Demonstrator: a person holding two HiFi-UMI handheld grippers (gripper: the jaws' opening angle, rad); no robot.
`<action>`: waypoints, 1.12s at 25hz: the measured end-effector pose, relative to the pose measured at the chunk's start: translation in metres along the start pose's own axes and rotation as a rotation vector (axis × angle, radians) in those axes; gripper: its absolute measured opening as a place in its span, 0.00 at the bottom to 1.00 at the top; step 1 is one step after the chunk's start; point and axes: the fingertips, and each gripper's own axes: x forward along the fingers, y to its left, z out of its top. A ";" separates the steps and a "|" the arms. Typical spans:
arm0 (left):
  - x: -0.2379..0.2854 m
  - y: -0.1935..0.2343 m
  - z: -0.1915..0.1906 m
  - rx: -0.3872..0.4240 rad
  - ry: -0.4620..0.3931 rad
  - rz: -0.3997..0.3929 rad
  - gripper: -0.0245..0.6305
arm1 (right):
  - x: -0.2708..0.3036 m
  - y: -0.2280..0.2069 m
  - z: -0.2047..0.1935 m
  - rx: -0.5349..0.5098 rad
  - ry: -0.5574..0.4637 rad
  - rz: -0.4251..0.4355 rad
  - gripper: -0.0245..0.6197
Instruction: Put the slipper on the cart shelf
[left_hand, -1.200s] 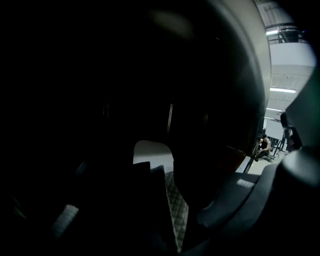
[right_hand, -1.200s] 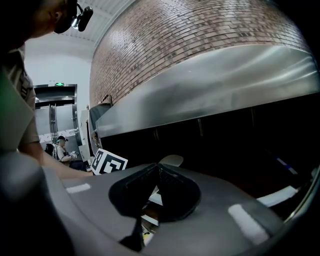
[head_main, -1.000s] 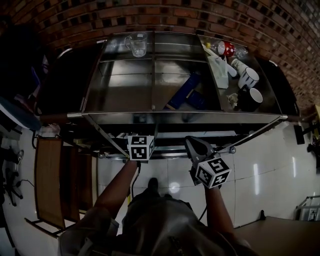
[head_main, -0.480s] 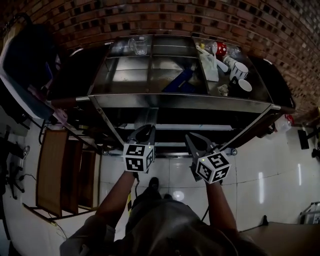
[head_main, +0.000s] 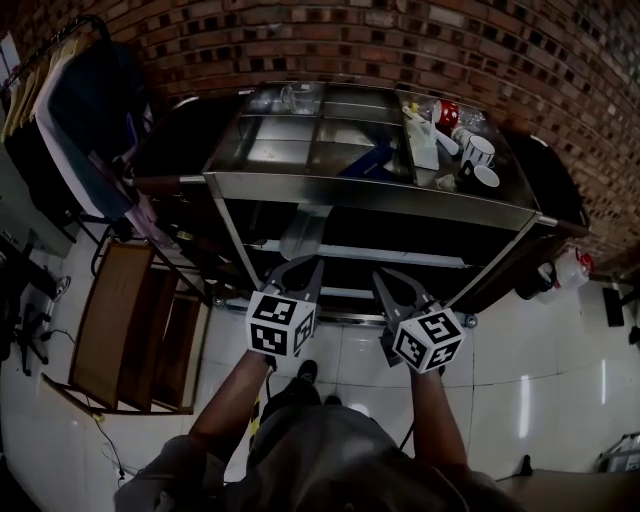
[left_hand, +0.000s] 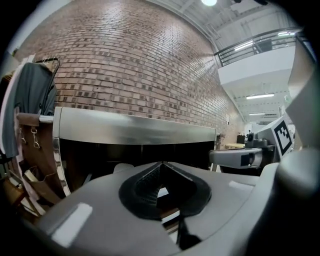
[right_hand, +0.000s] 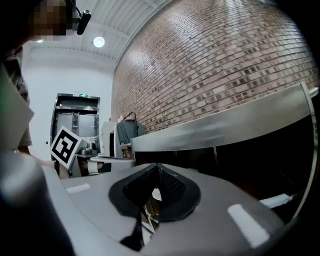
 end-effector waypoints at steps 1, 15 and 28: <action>-0.004 -0.003 0.000 0.001 -0.002 -0.002 0.05 | -0.003 0.003 0.001 -0.002 -0.005 0.007 0.04; -0.020 -0.023 0.003 0.011 -0.007 0.008 0.05 | -0.017 0.020 0.016 -0.049 -0.022 0.053 0.04; -0.017 -0.024 0.002 0.004 -0.001 0.019 0.05 | -0.019 0.018 0.020 -0.056 -0.028 0.063 0.04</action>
